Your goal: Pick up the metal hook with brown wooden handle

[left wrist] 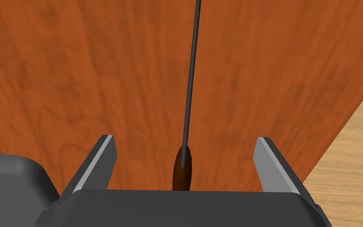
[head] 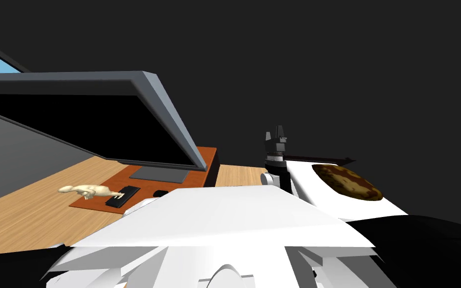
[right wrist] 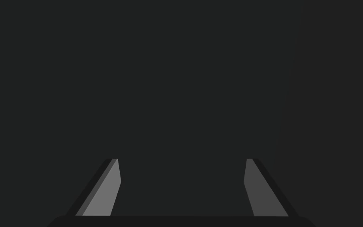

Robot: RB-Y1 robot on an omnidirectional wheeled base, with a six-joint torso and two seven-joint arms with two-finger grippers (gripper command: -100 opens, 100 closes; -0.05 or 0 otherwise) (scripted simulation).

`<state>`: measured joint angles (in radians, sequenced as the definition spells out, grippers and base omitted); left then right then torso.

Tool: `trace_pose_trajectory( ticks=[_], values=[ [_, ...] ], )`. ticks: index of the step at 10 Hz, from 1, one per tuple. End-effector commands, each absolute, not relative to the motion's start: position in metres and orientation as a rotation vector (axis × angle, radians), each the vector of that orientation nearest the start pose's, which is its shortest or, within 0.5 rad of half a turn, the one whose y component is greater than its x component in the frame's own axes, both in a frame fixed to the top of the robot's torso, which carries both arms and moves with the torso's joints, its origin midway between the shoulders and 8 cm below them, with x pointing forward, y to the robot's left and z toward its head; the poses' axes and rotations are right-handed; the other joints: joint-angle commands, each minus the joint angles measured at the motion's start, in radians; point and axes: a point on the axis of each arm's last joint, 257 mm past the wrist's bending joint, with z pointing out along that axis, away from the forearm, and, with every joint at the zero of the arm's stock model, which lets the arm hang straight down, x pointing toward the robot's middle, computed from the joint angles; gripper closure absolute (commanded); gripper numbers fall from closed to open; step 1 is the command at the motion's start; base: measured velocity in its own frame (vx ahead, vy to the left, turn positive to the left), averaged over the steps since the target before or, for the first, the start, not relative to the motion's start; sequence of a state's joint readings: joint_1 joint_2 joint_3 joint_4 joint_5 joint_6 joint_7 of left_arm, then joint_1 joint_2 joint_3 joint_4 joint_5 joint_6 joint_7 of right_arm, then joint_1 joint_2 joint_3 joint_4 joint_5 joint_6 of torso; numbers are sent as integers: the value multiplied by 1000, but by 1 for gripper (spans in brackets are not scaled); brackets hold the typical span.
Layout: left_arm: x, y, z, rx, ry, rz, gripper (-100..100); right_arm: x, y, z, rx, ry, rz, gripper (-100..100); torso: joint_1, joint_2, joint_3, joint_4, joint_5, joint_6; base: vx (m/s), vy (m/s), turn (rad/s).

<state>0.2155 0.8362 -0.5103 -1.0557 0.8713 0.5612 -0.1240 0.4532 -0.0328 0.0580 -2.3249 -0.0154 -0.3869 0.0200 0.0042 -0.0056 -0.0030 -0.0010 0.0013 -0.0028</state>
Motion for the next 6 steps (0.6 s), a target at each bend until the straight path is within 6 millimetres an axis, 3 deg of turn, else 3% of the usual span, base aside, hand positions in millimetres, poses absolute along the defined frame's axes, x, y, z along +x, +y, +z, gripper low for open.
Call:
trace_pose_trajectory(
  ticks=[1, 2, 6],
  values=[
    [134, 503, -581, -2047, 2182, 39, -100, 359, -253, 37, 663, 658, 1364, 0, 0, 0, 0, 0, 0, 0, -4, 2, -11],
    [134, 503, -581, -2046, 2181, 38, 100, 359, -253, 37, 663, 658, 1364, 0, -1, 0, 0, 0, 0, 0, 0, 0, 0],
    [135, 503, -581, -2045, 2181, 37, 100, 359, -253, 37, 663, 658, 1364, 0, -1, 0, 0, 0, 0, -1, 0, 0, 0]
  ],
)
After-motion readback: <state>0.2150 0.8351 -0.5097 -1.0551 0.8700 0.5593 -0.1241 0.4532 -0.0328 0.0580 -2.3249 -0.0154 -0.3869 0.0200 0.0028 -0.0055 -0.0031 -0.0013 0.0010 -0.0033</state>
